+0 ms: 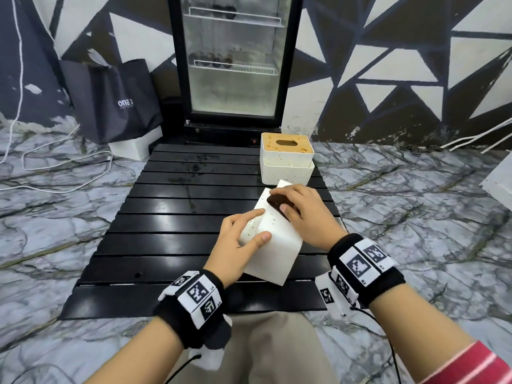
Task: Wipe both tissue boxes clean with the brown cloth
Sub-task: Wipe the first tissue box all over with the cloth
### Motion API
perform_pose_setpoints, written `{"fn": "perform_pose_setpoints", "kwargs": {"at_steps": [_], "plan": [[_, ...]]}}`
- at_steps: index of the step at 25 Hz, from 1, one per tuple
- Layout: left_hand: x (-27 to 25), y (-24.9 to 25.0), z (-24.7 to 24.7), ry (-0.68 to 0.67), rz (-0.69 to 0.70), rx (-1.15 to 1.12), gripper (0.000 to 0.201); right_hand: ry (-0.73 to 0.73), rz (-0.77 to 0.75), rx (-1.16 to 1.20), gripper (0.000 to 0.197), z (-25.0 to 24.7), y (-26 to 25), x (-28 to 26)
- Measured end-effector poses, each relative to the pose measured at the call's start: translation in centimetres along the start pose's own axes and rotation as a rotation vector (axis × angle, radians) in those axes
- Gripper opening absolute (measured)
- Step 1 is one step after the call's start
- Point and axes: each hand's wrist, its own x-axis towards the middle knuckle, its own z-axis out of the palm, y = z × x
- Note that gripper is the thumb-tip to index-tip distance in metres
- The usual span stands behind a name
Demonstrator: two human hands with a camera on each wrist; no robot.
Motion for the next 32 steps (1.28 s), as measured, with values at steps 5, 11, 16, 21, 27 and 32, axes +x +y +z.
{"fn": "perform_pose_setpoints", "kwargs": {"at_steps": [5, 11, 16, 21, 27, 32], "plan": [[0.3, -0.4, 0.0, -0.072, 0.003, -0.063, 0.038, 0.043, -0.076, 0.012, 0.034, 0.9, -0.4, -1.7], [0.4, -0.6, -0.3, -0.096, 0.013, -0.090, 0.044, 0.018, -0.116, 0.020, 0.038, 0.9, -0.7, -2.7], [0.6, -0.6, -0.2, -0.102, 0.015, -0.089, 0.042, 0.053, -0.080, -0.017, 0.035, 1.2, -0.9, -2.2], [0.6, -0.9, -0.4, -0.123, 0.056, -0.095, 0.049, 0.015, -0.149, -0.008, 0.037, 1.0, -1.3, -3.2], [0.7, -1.0, -0.4, -0.108, 0.006, -0.101, 0.053, 0.036, -0.113, -0.018, 0.037, 1.2, -1.2, -2.4], [0.5, -0.7, -0.8, -0.143, 0.033, -0.098, 0.047, 0.029, -0.205, 0.004, 0.039, 1.5, -1.1, -3.7]]}}
